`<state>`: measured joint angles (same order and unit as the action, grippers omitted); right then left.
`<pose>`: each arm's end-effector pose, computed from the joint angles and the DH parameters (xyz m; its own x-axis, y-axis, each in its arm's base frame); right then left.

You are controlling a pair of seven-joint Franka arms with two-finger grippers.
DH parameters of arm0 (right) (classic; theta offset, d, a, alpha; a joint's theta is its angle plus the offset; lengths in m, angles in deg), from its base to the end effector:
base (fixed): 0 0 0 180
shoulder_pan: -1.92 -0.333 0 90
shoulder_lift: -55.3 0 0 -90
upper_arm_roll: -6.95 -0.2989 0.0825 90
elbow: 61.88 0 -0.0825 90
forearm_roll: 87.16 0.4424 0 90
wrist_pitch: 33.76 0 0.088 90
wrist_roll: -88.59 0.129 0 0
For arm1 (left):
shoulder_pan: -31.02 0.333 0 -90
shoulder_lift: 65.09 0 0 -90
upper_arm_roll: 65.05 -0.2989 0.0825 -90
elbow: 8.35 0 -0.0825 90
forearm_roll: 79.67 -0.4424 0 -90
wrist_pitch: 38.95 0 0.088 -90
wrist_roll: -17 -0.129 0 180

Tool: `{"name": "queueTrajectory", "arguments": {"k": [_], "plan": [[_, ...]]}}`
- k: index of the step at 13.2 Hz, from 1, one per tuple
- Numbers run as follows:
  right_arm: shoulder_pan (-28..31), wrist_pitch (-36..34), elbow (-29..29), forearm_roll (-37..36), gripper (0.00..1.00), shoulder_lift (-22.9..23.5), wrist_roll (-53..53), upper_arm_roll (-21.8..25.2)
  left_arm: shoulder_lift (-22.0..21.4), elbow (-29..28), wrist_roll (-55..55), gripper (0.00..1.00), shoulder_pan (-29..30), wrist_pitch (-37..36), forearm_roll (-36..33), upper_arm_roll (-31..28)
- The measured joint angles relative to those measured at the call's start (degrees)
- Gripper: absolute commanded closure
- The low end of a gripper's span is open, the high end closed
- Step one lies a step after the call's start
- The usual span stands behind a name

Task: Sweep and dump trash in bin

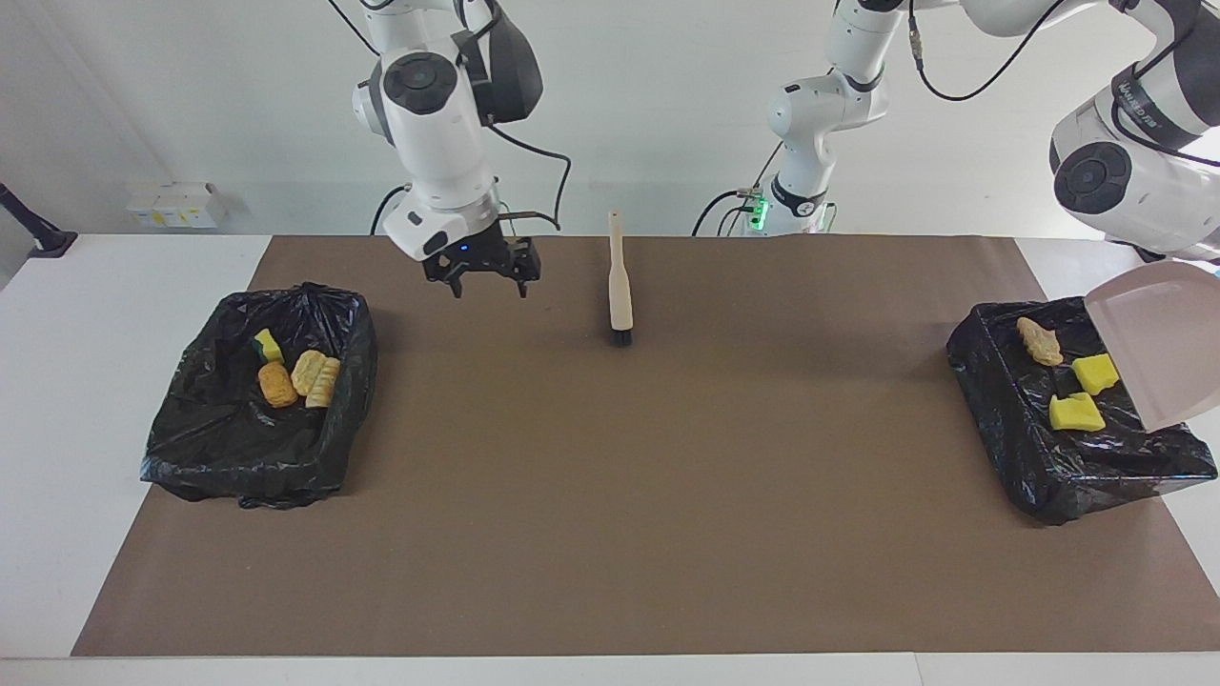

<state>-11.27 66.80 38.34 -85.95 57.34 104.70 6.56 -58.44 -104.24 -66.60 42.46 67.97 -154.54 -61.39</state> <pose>0.6090 0.1495 0.4839 0.9983 -0.0481 -0.0343 -0.0485 -0.9988 -0.0118 0.6602 0.1874 0.5529 -0.0608 -0.3088 -0.9492 -0.9929 0.1166 0.0256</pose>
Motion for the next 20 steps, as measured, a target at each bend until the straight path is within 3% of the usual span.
{"name": "queueTrajectory", "arguments": {"k": [2,4,7,11,16,20], "plan": [[7.9,-0.16,-3.37,-0.74,0.0,0.02,-5.83,0.12,-1.57,0.09,-1.3,1.0,-0.06,0.03,3.13,1.43],[11.99,-3.38,-7.33,-0.73,0.0,-0.12,-8.74,0.3,-2.26,0.37,-1.6,1.0,-0.58,-0.17,13.77,3.41],[12.4,-7.36,-11.11,-0.54,0.0,-0.46,-8.8,1.71,-2.22,0.39,-1.61,1.0,-1.23,-0.62,30.2,3.6],[12.23,-7.78,-11.52,-0.49,0.0,-1.12,-8.83,2.64,-1.94,-0.11,0.44,1.0,0.96,-1.18,51.37,2.25],[12.03,-7.78,-11.52,-0.49,0.0,-1.12,-8.83,2.48,-0.6,-5.69,18.46,1.0,-0.13,-0.66,64.97,3.32],[12.03,-7.78,-11.52,-0.49,0.0,-1.12,-8.83,2.48,2.19,-6.55,44.68,1.0,-9.1,-0.34,67.52,3.74]]}}
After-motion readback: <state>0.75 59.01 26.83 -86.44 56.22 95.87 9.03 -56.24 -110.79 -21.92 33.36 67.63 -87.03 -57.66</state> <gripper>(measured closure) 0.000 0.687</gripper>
